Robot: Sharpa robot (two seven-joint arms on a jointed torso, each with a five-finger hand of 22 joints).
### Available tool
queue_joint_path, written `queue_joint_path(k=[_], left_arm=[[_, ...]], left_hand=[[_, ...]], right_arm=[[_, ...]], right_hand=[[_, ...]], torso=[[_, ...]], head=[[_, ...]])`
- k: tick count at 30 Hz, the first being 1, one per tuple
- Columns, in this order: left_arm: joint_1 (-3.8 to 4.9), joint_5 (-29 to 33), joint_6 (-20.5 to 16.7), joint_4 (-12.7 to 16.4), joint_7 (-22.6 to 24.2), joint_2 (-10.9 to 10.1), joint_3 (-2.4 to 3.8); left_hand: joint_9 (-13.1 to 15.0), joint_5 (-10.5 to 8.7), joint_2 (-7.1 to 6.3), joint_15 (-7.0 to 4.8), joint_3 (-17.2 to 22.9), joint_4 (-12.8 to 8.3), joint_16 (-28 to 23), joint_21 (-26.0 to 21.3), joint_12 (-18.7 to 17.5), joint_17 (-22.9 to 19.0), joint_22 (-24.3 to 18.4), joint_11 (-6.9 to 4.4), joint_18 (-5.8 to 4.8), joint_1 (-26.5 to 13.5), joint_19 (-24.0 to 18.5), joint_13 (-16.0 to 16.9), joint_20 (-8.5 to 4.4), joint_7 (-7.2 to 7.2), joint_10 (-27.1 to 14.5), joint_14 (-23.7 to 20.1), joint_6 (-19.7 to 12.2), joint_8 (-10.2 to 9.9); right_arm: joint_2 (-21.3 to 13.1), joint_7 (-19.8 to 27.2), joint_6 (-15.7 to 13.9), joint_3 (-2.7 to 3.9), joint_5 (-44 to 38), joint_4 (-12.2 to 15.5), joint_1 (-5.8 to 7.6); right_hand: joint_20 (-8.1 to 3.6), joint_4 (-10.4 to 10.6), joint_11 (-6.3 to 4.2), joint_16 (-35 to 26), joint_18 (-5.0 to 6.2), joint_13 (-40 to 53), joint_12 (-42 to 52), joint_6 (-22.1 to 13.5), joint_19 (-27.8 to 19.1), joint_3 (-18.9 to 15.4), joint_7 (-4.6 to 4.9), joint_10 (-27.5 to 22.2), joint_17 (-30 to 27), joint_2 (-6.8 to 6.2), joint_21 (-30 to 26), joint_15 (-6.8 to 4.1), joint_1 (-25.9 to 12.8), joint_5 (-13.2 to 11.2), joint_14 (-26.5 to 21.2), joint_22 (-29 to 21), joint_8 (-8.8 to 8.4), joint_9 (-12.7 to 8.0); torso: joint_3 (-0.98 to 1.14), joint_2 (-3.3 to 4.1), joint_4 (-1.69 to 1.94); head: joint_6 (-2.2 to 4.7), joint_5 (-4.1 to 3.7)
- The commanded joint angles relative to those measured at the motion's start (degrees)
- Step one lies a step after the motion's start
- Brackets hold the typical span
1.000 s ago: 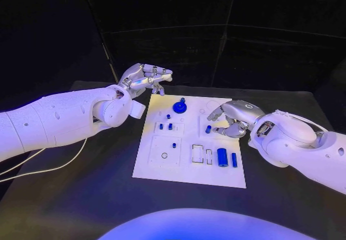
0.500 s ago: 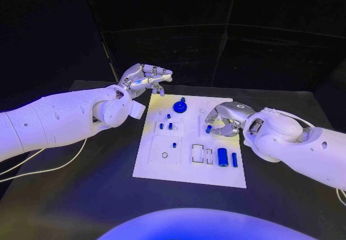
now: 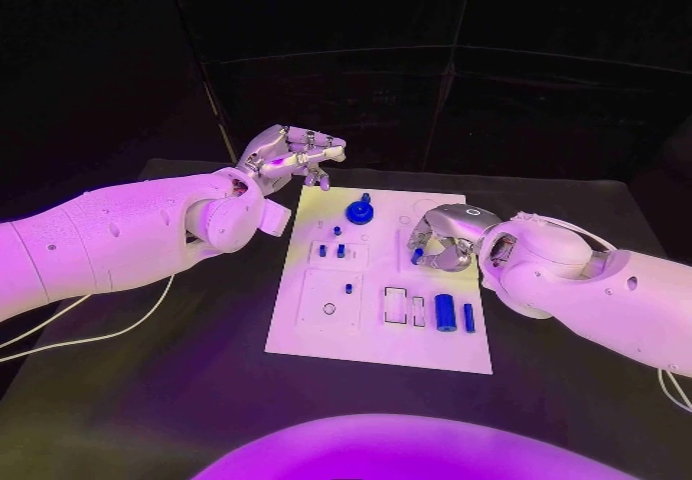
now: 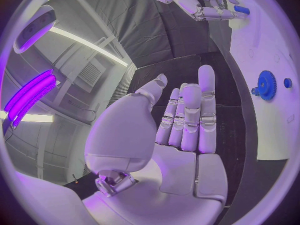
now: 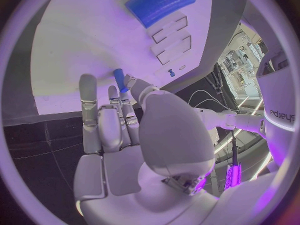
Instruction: Assemble the parts on the task board
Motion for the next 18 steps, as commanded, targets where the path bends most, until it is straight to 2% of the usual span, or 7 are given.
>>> queue_joint_path(k=[1,10,18], left_arm=[[0.09,0.2,0.6,0.1,0.2,0.1,0.04],[0.09,0.2,0.6,0.1,0.1,0.1,0.04],[0.09,0.2,0.5,0.2,0.0,0.0,0.04]], left_hand=[[-0.1,0.17,0.49,0.04,-0.2,0.0,0.0,-0.4,0.2,0.0,0.0,0.08,0.79,0.1,0.0,0.1,0.48,-0.12,-0.4,-0.2,-0.3,0.3],[-0.1,0.18,0.57,0.05,-0.3,0.0,0.0,-0.4,0.2,-0.1,-0.1,0.08,0.8,0.1,0.0,0.1,0.49,-0.12,-0.5,-0.2,-0.4,0.3],[-0.1,0.2,0.66,0.05,-0.3,0.0,0.0,-0.4,0.2,-0.1,-0.1,0.09,0.8,0.2,0.1,0.1,0.49,-0.12,-0.5,-0.2,-0.4,0.4]], right_arm=[[0.4,-0.1,2.3,0.02,0.0,-0.3,0.09],[0.8,-0.4,3.0,0.0,-0.8,-0.7,0.06],[0.8,-0.3,1.0,0.0,-1.4,-0.7,0.04]], right_hand=[[-0.06,0.0,-0.32,0.6,0.69,0.0,0.5,1.2,0.8,0.9,-0.03,2.1,0.5,0.72,0.6,-0.32,-0.1,0.2,1.5,0.8,0.49,0.1],[-0.91,-0.7,-1.56,0.9,0.55,0.2,0.8,4.6,1.2,2.9,-0.93,6.8,0.7,1.41,1.4,-1.28,0.9,-0.7,1.6,1.9,1.57,0.4],[-1.05,-1.0,-1.62,0.9,0.52,0.2,0.6,4.7,1.2,3.3,-0.95,7.1,0.7,1.4,1.5,-1.37,1.1,-0.9,1.6,1.9,1.46,0.3]], torso=[[0.02,-0.01,-0.02],[-0.02,-0.06,-0.01],[-0.02,-0.06,0.03]], head=[[-0.12,-0.05],[-0.26,-0.12],[-0.44,-0.12]])
